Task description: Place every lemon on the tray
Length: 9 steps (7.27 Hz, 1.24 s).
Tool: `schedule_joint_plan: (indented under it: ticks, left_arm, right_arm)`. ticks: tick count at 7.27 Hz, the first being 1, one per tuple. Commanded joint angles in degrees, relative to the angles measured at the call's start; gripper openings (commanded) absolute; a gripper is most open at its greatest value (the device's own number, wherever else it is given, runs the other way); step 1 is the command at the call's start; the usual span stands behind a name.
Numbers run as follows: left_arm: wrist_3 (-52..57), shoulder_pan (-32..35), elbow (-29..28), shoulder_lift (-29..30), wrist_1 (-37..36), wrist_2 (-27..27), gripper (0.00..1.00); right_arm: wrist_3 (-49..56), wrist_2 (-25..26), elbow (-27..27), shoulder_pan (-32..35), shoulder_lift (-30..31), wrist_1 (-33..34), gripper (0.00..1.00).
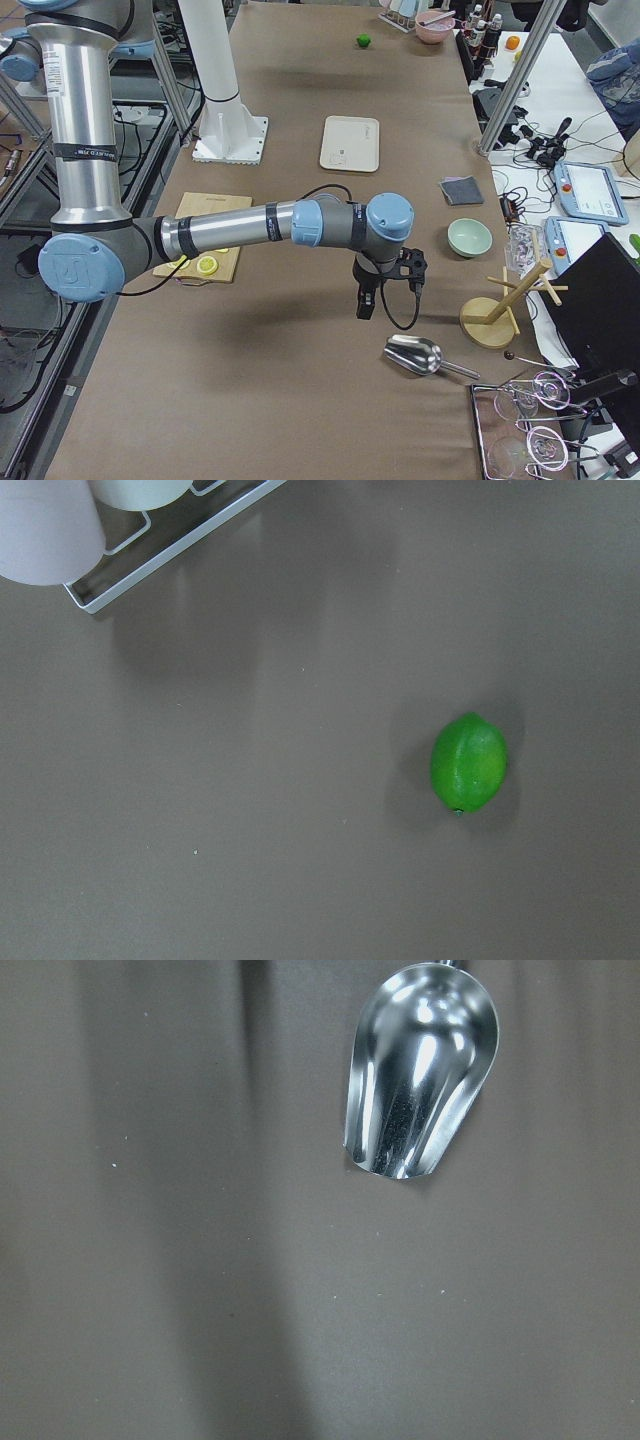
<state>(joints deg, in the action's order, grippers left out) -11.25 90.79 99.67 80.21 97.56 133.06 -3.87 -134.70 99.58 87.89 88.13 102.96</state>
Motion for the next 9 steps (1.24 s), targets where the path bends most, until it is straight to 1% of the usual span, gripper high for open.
schedule_joint_plan:
  ticks: [1, 5, 6, 9]
  left_arm:
    - [0.0, 0.0, 0.0, 0.12, 0.0, -0.08, 0.99]
    - [0.0, 0.0, 0.0, 0.12, 0.0, -0.17, 0.99]
    - [0.0, 0.0, 0.0, 0.12, 0.0, -0.17, 0.99]
    - [0.0, 0.0, 0.0, 0.12, -0.09, -0.26, 0.99]
  right_arm:
    - [0.35, -0.38, 0.0, 0.18, 0.11, 0.3, 1.0]
    - [-0.17, -1.0, 0.35, -0.08, -0.42, 1.62, 1.0]
    - [-0.44, -3.0, 0.7, -1.74, -1.72, 4.24, 1.0]
    - [-0.61, -2.76, 0.88, -5.52, -6.73, 6.27, 1.0]
